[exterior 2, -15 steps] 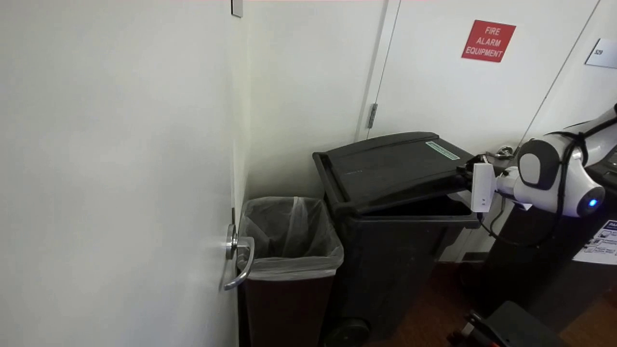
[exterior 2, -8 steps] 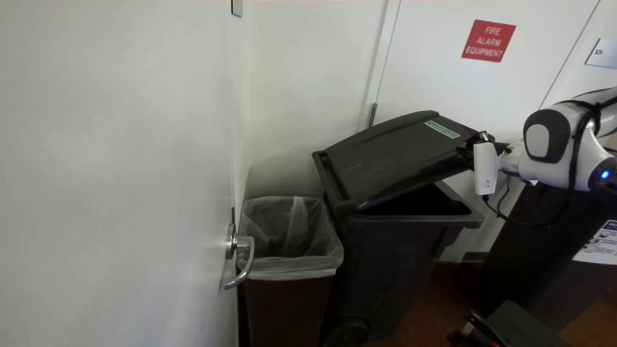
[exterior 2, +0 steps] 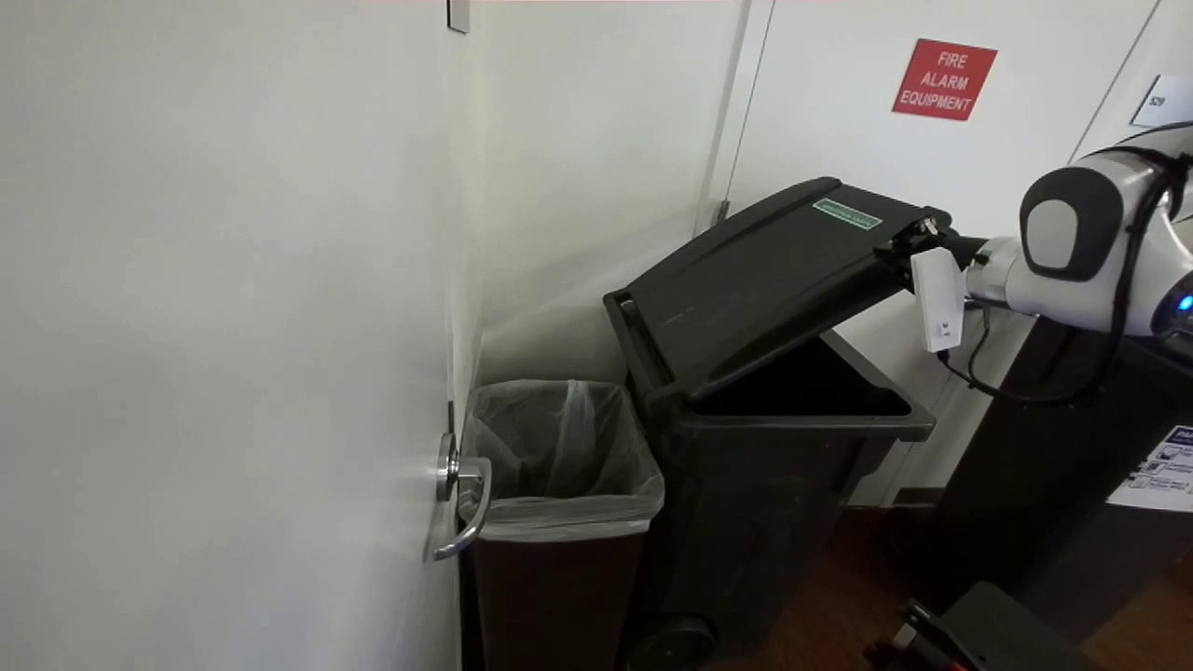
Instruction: Open the bin
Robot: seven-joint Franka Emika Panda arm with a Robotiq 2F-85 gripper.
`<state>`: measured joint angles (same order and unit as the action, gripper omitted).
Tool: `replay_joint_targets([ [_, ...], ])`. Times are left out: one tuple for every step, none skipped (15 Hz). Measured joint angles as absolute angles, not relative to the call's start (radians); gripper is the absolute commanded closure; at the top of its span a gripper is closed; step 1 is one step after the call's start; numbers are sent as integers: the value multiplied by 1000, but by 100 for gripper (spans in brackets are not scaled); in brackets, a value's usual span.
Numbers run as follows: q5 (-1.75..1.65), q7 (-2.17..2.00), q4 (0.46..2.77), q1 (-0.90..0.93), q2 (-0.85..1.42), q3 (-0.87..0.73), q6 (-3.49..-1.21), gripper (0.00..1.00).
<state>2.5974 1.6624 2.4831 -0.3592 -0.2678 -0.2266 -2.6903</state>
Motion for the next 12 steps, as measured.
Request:
replay_joint_targets([
  [2597,1678,2485,-363,-286,-207,-2694,96],
  [2597,1692,2487,-367,-304,-189,-2697,96],
  [2597,1705,2488,-369,-321,-169,-2699,96],
  [2597,1710,2488,-372,-337,-150,-2701,96],
  [2597,1714,2488,-372,-351,-133,-2702,86],
  [2597,1714,2491,-376,-359,-126,-2710,86],
  [2597,1714,2498,-382,-361,-126,-2711,86],
  [2597,1714,2503,-388,-357,-126,-2711,86],
  [2597,1714,2505,-395,-350,-127,-2711,86],
  [2597,1714,2505,-400,-344,-128,-2710,86],
  [2597,1714,2505,-403,-341,-128,-2710,86],
  [2597,1714,2505,-403,-340,-127,-2710,86],
])
